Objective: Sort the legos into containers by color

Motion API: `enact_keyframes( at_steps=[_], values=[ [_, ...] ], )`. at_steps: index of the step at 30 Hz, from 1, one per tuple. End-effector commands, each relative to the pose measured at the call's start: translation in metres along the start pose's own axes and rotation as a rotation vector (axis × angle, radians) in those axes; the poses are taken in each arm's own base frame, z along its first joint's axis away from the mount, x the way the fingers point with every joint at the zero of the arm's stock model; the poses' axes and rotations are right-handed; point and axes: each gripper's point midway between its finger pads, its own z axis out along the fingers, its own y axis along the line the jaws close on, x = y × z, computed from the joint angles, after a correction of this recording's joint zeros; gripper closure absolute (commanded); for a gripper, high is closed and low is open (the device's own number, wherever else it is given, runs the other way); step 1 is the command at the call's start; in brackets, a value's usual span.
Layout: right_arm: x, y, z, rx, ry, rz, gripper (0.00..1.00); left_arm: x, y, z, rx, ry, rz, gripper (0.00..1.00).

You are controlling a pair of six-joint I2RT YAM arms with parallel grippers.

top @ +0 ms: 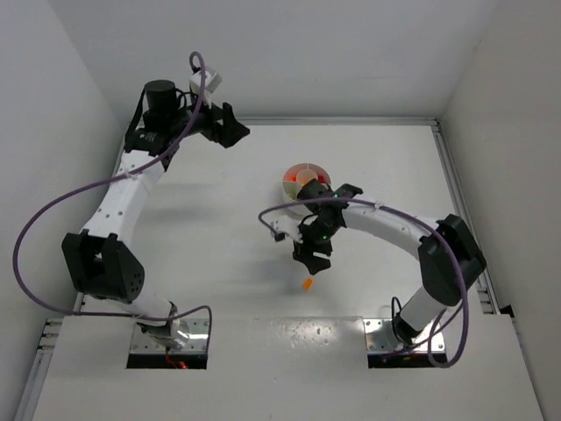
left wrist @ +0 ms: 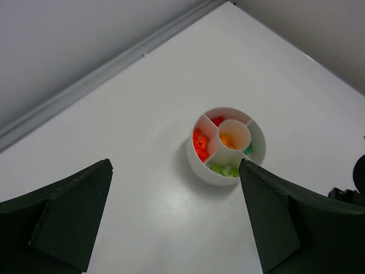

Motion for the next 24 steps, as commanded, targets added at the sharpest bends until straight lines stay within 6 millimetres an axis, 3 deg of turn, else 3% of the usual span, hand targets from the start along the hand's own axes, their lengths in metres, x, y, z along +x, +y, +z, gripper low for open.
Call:
enact_keyframes(
  at_steps=[1, 2, 4, 6, 8, 12, 17, 24],
  values=[
    [-0.006, 0.012, 0.006, -0.014, 0.022, -0.411, 0.35, 0.028, -0.018, -0.025, 0.035, 0.067, -0.095, 0.0],
    [-0.004, 0.021, 0.014, -0.037, 0.054, -0.486, 0.35, 0.041, -0.014, -0.032, 0.017, 0.083, -0.117, 0.0],
    [-0.003, 0.026, 0.021, -0.06, 0.079, -0.625, 0.35, 0.039, -0.019, -0.048, 0.008, 0.064, -0.109, 0.0],
    [0.007, 0.031, 0.033, -0.101, 0.129, -0.716, 0.36, 0.05, -0.016, -0.058, -0.015, 0.073, -0.118, 0.0],
    [0.013, 0.034, 0.042, -0.108, 0.166, -0.766, 0.36, 0.047, -0.02, -0.071, -0.03, 0.054, -0.105, 0.0],
    [0.013, 0.031, 0.054, -0.098, 0.2, -0.82, 0.39, 0.059, -0.018, -0.09, -0.074, 0.054, -0.124, 0.0],
    [0.018, 0.02, 0.068, -0.091, 0.25, -0.815, 0.42, 0.065, -0.014, -0.103, -0.103, 0.046, -0.134, 0.0],
    [0.021, 0.014, 0.082, -0.064, 0.272, -0.808, 0.56, 0.073, -0.01, -0.105, -0.094, 0.061, -0.143, 0.0]
  ],
)
